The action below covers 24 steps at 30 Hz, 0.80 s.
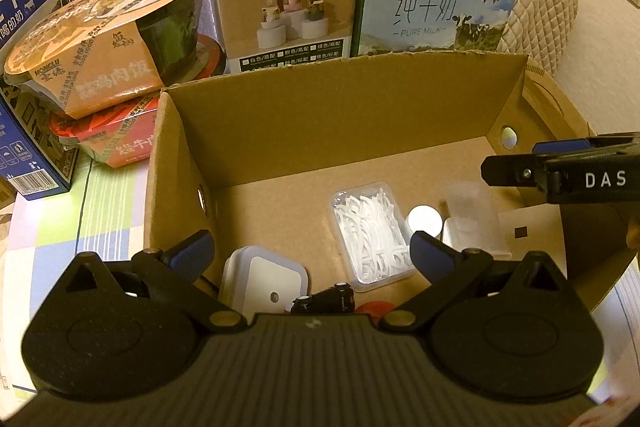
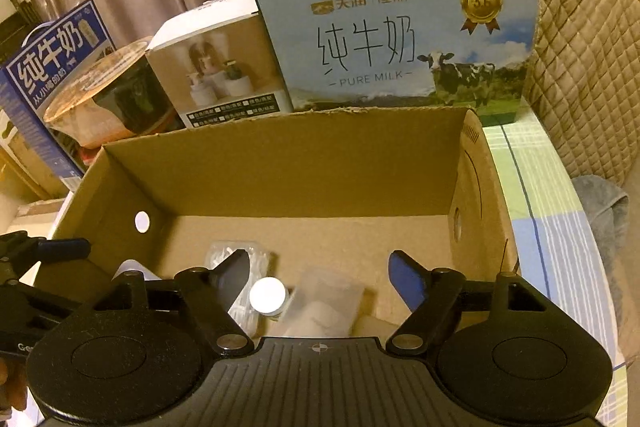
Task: Organize rigid objects
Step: 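Open the right tool to release the clear cup inside the box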
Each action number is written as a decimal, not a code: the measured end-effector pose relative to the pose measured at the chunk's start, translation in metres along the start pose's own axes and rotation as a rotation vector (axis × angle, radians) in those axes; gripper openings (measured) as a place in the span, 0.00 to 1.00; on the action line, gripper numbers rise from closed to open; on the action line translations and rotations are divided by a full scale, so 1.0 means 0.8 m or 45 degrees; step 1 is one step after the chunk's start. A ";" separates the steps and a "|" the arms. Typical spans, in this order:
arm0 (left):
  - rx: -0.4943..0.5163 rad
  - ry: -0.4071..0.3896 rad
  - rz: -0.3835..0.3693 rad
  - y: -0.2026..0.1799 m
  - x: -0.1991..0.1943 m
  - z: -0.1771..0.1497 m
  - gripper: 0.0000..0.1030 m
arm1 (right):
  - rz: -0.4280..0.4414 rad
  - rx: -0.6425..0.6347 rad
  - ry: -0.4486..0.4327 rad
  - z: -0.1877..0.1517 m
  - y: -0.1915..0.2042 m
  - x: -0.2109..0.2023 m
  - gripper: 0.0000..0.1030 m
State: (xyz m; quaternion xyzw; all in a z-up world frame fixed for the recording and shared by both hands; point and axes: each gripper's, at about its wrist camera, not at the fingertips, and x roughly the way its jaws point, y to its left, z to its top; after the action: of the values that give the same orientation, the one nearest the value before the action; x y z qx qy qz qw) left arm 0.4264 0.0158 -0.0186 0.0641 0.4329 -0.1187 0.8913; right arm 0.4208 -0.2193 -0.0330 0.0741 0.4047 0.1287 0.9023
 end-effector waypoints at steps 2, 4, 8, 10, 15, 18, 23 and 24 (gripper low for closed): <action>0.006 -0.002 0.002 -0.002 0.000 0.001 0.99 | 0.004 -0.001 0.004 -0.001 0.000 -0.001 0.72; 0.004 -0.006 0.002 -0.002 -0.001 0.001 0.99 | 0.006 0.001 0.001 -0.001 0.000 -0.003 0.72; 0.008 -0.011 0.004 -0.005 -0.006 0.001 0.99 | 0.007 0.004 0.005 -0.001 0.000 -0.006 0.72; 0.008 -0.015 0.005 -0.006 -0.009 0.001 0.99 | 0.007 0.007 0.005 0.000 0.001 -0.009 0.72; 0.009 -0.028 0.015 -0.008 -0.017 0.000 0.99 | 0.004 0.010 0.011 0.001 0.000 -0.018 0.72; 0.012 -0.034 0.016 -0.011 -0.024 0.000 0.99 | 0.006 0.012 0.013 0.002 0.000 -0.027 0.72; 0.014 -0.052 0.022 -0.015 -0.040 0.003 0.99 | 0.002 0.009 0.004 0.006 0.001 -0.044 0.72; 0.015 -0.054 0.022 -0.017 -0.043 0.003 0.99 | 0.004 0.008 0.003 0.007 0.001 -0.047 0.72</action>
State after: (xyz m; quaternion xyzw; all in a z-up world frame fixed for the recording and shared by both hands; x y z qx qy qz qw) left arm 0.4044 0.0077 0.0101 0.0706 0.4127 -0.1147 0.9009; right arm 0.4005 -0.2293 -0.0026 0.0772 0.4062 0.1288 0.9014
